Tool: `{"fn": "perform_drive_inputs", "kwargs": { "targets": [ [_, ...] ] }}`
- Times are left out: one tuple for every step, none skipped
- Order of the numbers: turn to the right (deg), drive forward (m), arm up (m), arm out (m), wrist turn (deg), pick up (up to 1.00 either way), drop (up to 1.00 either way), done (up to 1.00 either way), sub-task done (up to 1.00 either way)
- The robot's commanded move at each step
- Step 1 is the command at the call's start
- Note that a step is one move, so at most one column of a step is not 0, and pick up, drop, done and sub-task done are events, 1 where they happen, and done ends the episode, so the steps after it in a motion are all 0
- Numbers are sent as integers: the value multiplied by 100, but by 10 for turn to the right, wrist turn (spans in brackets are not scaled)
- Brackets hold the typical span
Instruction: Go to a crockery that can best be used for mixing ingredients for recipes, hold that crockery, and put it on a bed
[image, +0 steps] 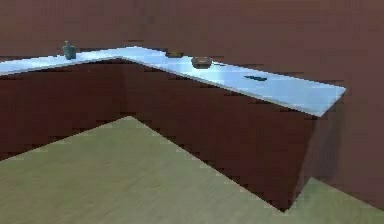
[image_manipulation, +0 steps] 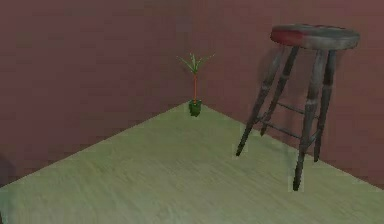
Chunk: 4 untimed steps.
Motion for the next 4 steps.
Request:
{"fn": "perform_drive_inputs", "kwargs": {
  "targets": [
    [0, 95, 0, 0, 0, 0, 0, 0, 0],
    [-450, 0, 0, 0, 0, 0, 0, 0, 0],
    [-360, 0, 0, 0, 0, 0, 0, 0, 0],
    [450, 0, 0, 0, 0, 0, 0, 0, 0]
  ]
}}
